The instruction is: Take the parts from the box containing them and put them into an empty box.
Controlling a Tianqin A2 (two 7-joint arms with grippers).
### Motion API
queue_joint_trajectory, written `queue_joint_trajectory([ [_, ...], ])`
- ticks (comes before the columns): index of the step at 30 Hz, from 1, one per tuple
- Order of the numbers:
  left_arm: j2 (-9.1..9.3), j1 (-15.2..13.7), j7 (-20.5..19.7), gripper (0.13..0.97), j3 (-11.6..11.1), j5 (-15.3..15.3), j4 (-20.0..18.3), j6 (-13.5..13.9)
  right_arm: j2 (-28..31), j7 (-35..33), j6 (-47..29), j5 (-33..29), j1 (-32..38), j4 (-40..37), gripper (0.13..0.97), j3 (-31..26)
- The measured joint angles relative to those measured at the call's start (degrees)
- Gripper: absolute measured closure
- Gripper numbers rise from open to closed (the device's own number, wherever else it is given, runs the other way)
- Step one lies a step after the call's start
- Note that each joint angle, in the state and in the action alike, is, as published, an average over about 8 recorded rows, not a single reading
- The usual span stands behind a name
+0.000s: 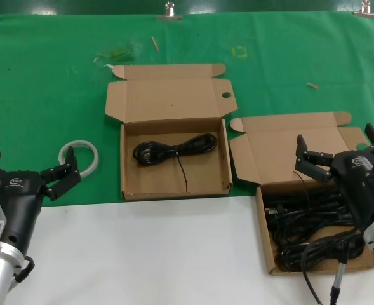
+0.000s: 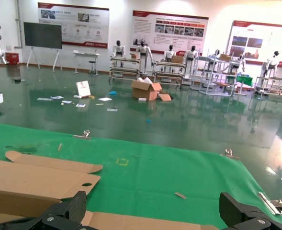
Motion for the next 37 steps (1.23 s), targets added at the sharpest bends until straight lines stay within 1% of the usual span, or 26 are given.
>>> queue_joint_trajectory([
  [37, 0.0, 0.0, 0.0, 0.132, 0.0, 0.0, 0.0, 0.0, 0.0, 0.0, 0.0, 0.0, 0.0, 0.0, 0.129, 0.0],
])
